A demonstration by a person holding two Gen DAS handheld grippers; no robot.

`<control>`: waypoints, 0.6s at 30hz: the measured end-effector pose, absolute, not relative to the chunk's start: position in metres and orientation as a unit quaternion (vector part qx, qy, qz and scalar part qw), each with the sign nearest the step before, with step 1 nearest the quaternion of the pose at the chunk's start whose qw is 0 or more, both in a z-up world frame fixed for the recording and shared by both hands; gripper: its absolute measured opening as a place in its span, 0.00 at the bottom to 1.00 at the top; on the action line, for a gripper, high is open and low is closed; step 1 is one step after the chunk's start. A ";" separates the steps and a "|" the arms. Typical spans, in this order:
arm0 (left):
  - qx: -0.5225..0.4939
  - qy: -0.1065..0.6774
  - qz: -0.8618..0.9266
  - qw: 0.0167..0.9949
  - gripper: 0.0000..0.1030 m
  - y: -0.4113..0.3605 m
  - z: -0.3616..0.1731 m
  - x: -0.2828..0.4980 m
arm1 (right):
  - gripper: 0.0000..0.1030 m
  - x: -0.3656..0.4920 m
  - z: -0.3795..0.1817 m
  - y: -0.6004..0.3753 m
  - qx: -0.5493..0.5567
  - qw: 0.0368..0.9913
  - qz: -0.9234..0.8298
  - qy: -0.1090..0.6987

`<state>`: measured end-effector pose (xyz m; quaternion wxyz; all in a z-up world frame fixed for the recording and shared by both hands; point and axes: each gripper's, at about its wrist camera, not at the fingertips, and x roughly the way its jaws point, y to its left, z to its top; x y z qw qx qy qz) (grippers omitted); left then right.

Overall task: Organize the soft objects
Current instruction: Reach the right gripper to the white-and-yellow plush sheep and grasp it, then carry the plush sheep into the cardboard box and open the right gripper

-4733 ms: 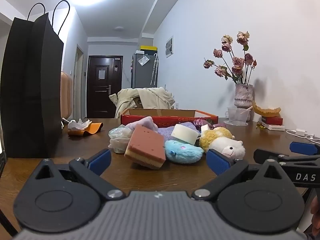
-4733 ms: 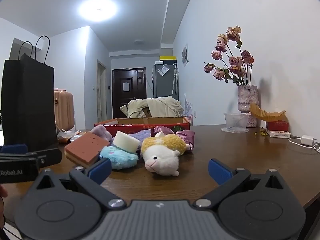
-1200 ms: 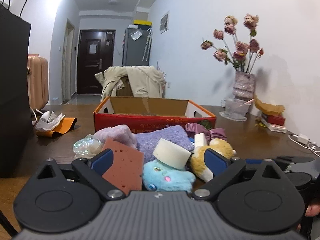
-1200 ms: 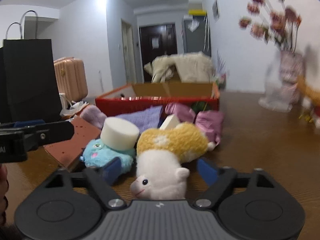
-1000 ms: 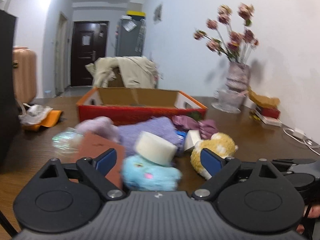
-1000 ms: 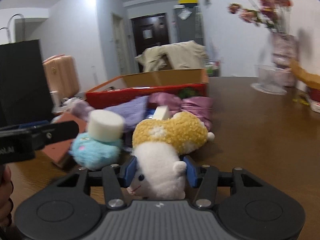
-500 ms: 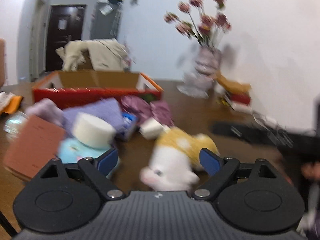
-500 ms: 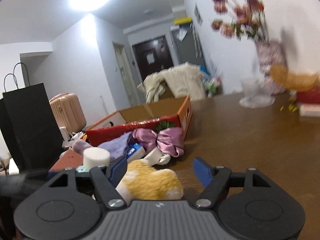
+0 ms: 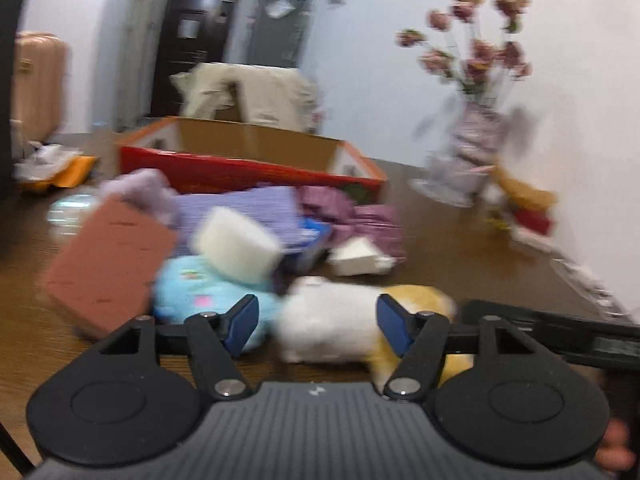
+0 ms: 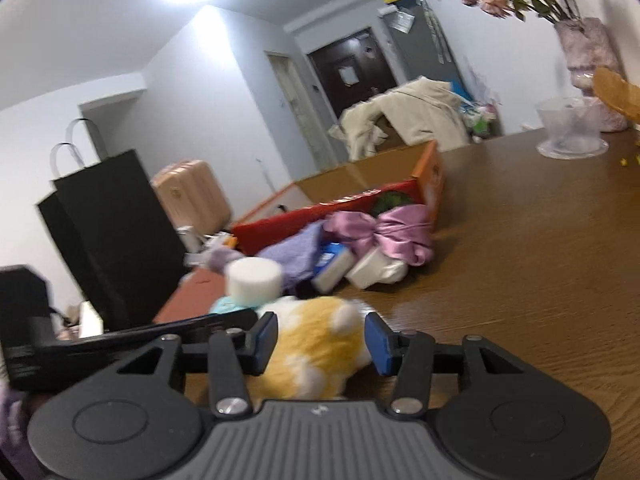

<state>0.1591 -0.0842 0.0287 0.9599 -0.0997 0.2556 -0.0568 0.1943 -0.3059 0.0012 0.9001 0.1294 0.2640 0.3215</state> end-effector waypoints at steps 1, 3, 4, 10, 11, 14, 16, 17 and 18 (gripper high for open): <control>-0.095 0.257 -0.067 0.959 0.70 -0.090 0.030 0.160 | 0.47 0.200 -0.002 -0.307 0.134 0.902 0.310 0.269; -0.085 0.264 -0.074 0.958 0.70 -0.099 0.027 0.166 | 0.47 0.204 -0.006 -0.308 0.131 0.905 0.294 0.278; -0.088 0.270 -0.080 0.956 0.71 -0.102 0.024 0.169 | 0.47 0.205 -0.007 -0.308 0.132 0.907 0.287 0.281; -0.112 0.277 -0.111 0.948 0.71 -0.107 0.017 0.183 | 0.46 0.208 -0.015 -0.325 0.155 0.909 0.249 0.296; -0.117 0.276 -0.114 0.947 0.71 -0.105 0.017 0.183 | 0.46 0.206 -0.014 -0.326 0.154 0.910 0.245 0.295; -0.115 0.255 -0.096 0.955 0.71 -0.095 0.024 0.176 | 0.55 0.200 -0.007 -0.326 0.150 0.913 0.250 0.286; -0.118 0.248 -0.092 0.957 0.75 -0.087 0.028 0.177 | 0.63 0.196 -0.002 -0.316 0.137 0.912 0.263 0.283; -0.120 0.254 -0.092 0.955 0.77 -0.084 0.029 0.183 | 0.64 0.194 -0.001 -0.310 0.130 0.912 0.271 0.281; -0.119 0.265 -0.092 0.952 0.78 -0.083 0.028 0.191 | 0.63 0.192 0.000 -0.302 0.123 0.911 0.278 0.280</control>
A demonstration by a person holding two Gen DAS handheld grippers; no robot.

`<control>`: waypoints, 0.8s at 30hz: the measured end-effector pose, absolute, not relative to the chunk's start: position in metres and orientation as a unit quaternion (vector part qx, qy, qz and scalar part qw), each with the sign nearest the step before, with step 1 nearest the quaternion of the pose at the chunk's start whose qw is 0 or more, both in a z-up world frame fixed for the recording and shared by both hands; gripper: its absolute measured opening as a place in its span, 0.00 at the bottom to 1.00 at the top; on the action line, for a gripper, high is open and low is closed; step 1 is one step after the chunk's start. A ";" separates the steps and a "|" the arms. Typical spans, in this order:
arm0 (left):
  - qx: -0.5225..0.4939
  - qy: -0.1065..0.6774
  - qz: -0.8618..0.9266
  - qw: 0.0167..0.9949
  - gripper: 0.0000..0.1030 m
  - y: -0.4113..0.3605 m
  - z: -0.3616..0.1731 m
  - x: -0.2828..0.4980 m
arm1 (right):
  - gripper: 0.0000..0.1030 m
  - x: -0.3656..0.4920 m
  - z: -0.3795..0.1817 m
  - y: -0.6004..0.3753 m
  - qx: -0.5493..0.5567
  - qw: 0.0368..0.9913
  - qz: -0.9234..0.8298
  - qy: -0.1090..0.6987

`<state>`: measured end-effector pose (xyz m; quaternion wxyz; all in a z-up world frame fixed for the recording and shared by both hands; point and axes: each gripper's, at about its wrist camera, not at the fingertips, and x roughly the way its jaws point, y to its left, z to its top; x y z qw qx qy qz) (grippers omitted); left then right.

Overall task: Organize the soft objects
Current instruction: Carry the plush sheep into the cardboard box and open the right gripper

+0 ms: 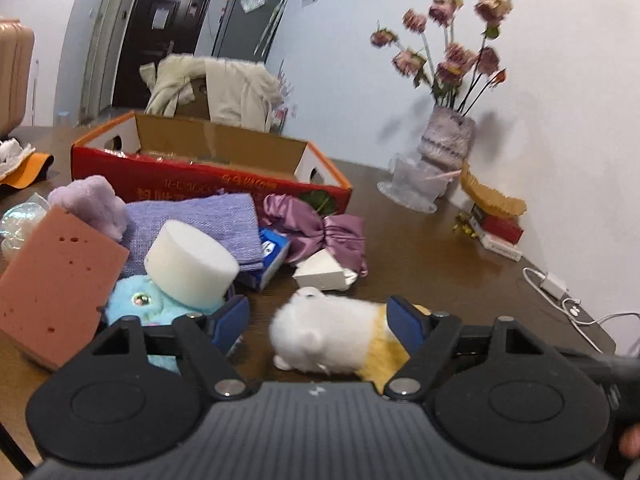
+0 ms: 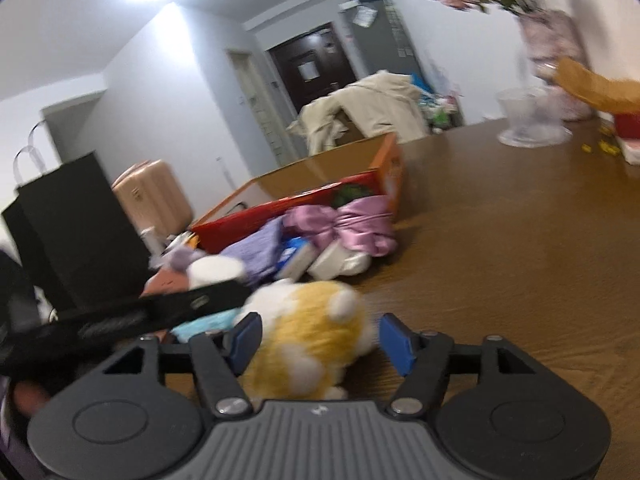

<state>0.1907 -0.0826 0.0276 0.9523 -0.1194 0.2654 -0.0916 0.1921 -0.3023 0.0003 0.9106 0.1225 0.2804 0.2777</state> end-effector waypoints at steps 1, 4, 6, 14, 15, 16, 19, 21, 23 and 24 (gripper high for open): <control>-0.122 0.276 -0.086 0.949 0.77 -0.081 0.027 0.198 | 0.63 0.191 0.000 -0.293 0.113 0.909 0.285 0.283; -0.158 0.295 -0.114 0.935 0.75 -0.073 0.022 0.213 | 0.58 0.186 -0.005 -0.273 0.071 0.920 0.266 0.280; -0.173 0.317 -0.132 0.923 0.65 -0.072 0.015 0.221 | 0.48 0.184 -0.006 -0.268 0.054 0.924 0.256 0.280; -0.189 0.271 -0.140 0.933 0.50 -0.062 0.068 0.232 | 0.39 0.199 0.040 -0.274 0.057 0.934 0.265 0.234; -0.184 0.261 -0.144 0.936 0.51 -0.059 0.084 0.243 | 0.39 0.208 0.054 -0.273 0.054 0.936 0.270 0.219; -0.178 0.253 -0.148 0.939 0.53 -0.055 0.099 0.258 | 0.39 0.223 0.068 -0.271 0.050 0.937 0.278 0.204; -0.168 0.267 -0.146 0.938 0.56 -0.045 0.125 0.325 | 0.39 0.285 0.093 -0.262 0.039 0.937 0.294 0.185; -0.171 0.290 -0.140 0.931 0.56 -0.036 0.127 0.382 | 0.39 0.344 0.101 -0.256 0.052 0.932 0.298 0.202; -0.191 0.313 -0.132 0.921 0.54 -0.023 0.118 0.442 | 0.39 0.399 0.100 -0.248 0.058 0.928 0.295 0.221; -0.202 0.324 -0.121 0.916 0.54 -0.018 0.113 0.468 | 0.39 0.429 0.098 -0.241 0.052 0.925 0.292 0.236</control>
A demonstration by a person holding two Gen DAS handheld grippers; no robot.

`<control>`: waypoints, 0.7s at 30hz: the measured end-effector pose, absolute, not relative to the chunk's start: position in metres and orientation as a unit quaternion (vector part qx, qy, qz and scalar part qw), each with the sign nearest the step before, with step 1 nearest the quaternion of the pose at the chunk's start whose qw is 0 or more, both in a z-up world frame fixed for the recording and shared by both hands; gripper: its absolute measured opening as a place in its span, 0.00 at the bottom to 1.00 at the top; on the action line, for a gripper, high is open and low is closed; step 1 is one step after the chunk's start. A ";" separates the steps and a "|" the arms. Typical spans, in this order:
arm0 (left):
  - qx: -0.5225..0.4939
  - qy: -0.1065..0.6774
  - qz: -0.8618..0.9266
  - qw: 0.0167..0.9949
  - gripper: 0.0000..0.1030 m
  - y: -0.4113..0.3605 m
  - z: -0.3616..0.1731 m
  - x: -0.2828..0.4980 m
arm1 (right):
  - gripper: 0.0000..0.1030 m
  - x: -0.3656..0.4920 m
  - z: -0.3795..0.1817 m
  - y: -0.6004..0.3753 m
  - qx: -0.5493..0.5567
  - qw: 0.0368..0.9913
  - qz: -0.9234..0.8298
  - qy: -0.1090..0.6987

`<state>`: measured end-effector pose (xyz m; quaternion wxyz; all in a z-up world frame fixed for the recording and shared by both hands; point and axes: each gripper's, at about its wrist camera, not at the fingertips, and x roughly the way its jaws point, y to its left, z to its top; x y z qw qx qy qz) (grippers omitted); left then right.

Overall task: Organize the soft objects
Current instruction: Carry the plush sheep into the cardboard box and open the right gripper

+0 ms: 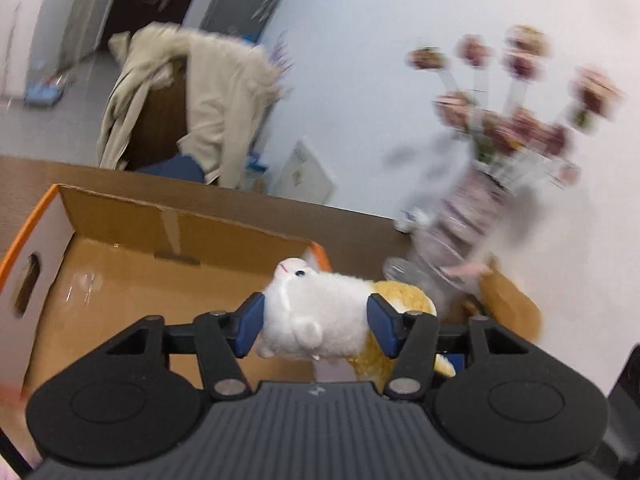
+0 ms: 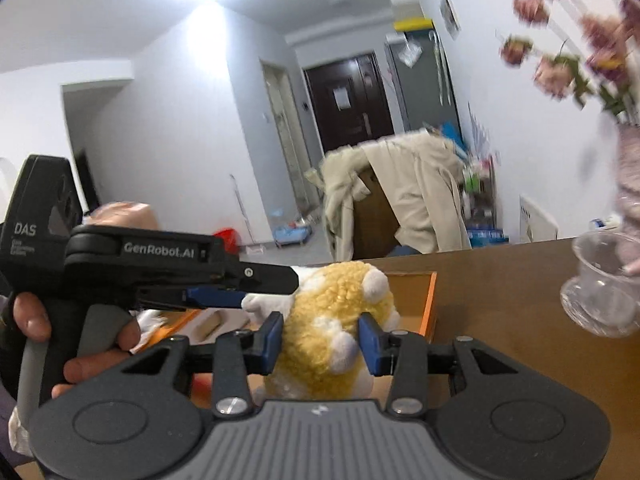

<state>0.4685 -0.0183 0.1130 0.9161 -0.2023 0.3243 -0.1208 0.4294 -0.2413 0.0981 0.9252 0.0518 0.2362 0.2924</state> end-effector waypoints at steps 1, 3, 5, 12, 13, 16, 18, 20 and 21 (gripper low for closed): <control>-0.203 0.332 -0.117 0.914 0.54 -0.014 0.105 0.494 | 0.39 0.454 0.095 -0.235 0.048 0.923 0.289 0.250; -0.216 0.347 -0.103 0.907 0.53 -0.005 0.086 0.533 | 0.39 0.501 0.086 -0.225 0.050 0.918 0.278 0.279; -0.237 0.366 -0.090 0.895 0.53 0.005 0.067 0.564 | 0.39 0.533 0.074 -0.214 0.047 0.913 0.269 0.304; -0.251 0.381 -0.080 0.886 0.55 0.010 0.035 0.592 | 0.39 0.570 0.043 -0.167 -0.082 0.921 0.201 0.322; -0.249 0.372 -0.078 0.891 0.55 0.011 0.039 0.588 | 0.40 0.569 0.043 -0.160 -0.092 0.922 0.195 0.323; -0.235 0.348 -0.094 0.903 0.58 0.009 0.064 0.568 | 0.42 0.558 0.054 -0.161 -0.082 0.929 0.193 0.305; -0.216 0.337 -0.099 0.911 0.61 0.009 0.091 0.546 | 0.44 0.545 0.070 -0.167 -0.080 0.936 0.186 0.286; -0.190 0.318 -0.108 0.922 0.69 0.007 0.122 0.521 | 0.52 0.524 0.092 -0.172 -0.080 0.943 0.192 0.260; -0.170 0.304 -0.114 0.930 0.72 0.009 0.138 0.501 | 0.57 0.508 0.105 -0.176 -0.080 0.946 0.196 0.247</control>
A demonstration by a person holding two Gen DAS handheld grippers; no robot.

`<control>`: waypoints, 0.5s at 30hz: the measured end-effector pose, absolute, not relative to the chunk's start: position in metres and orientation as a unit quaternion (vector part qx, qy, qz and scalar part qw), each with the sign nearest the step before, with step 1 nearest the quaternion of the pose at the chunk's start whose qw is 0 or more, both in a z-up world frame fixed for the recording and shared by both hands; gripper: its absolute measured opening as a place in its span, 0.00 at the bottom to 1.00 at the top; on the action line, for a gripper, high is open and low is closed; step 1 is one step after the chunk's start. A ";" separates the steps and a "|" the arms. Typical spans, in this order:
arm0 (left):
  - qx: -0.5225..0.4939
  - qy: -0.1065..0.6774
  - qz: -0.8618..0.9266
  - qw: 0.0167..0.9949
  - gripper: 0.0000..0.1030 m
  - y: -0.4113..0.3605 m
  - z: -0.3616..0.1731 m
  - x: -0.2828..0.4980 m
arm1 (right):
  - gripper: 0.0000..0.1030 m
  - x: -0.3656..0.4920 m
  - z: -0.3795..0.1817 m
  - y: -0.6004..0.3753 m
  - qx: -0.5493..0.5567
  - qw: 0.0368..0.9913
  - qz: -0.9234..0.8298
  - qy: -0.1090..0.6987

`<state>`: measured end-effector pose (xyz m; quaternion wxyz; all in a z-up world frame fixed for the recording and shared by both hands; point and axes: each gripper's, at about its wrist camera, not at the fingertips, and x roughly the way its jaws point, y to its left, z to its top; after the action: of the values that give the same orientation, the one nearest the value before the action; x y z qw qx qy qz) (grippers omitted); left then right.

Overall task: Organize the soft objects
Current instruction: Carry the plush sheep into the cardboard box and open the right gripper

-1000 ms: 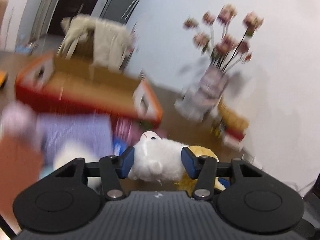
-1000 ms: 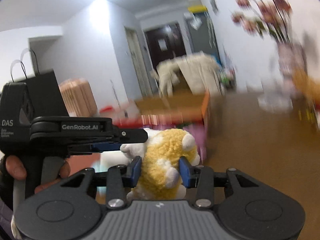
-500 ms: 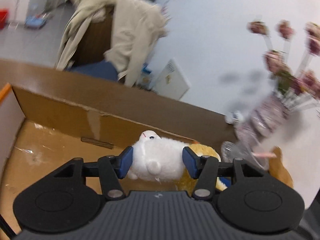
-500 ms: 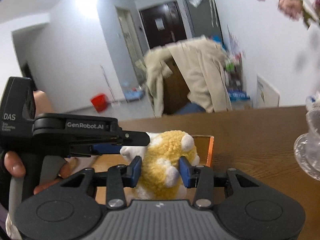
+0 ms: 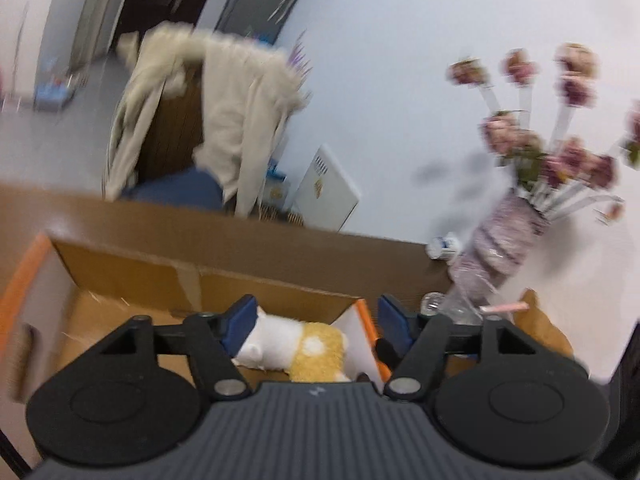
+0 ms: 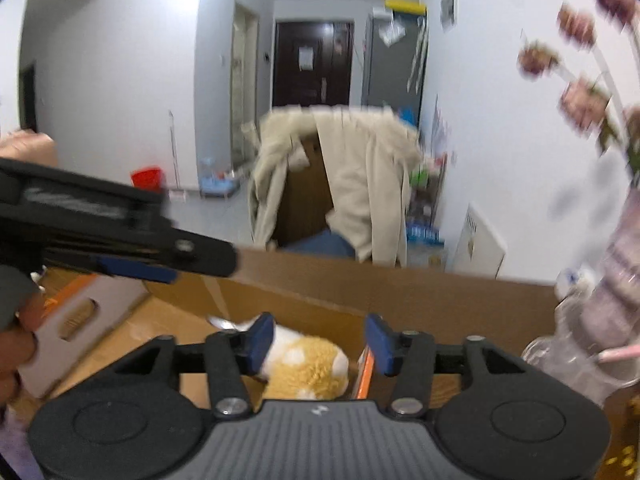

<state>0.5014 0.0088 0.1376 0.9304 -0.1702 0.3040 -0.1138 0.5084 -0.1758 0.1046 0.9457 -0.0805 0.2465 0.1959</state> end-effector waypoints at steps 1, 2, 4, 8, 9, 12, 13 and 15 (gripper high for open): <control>-0.152 0.291 -0.120 0.937 0.79 0.009 0.151 0.484 | 0.59 0.499 0.114 -0.180 -0.082 0.947 0.199 0.237; -0.132 0.276 -0.125 0.944 0.85 0.010 0.162 0.463 | 0.63 0.481 0.125 -0.184 -0.084 0.949 0.203 0.225; -0.098 0.241 -0.121 0.958 0.90 0.011 0.180 0.420 | 0.64 0.446 0.144 -0.194 -0.082 0.953 0.209 0.205; -0.061 0.185 -0.116 0.974 0.98 0.020 0.191 0.326 | 0.78 0.366 0.165 -0.214 -0.060 0.960 0.218 0.166; -0.055 0.176 -0.121 0.975 0.99 0.024 0.187 0.302 | 0.79 0.344 0.166 -0.218 -0.055 0.960 0.222 0.158; -0.044 0.160 -0.126 0.978 1.00 0.037 0.166 0.240 | 0.84 0.283 0.158 -0.221 -0.044 0.961 0.234 0.139; -0.037 0.159 -0.122 0.979 1.00 0.041 0.156 0.218 | 0.85 0.262 0.152 -0.222 -0.042 0.961 0.238 0.132; -0.040 0.154 -0.119 0.980 1.00 0.049 0.130 0.180 | 0.90 0.227 0.136 -0.219 -0.032 0.963 0.237 0.121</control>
<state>0.1800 0.0490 0.1305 0.9800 -0.0402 0.1541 -0.1190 0.2268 -0.2192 0.1355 0.9634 -0.0319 0.1213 0.2369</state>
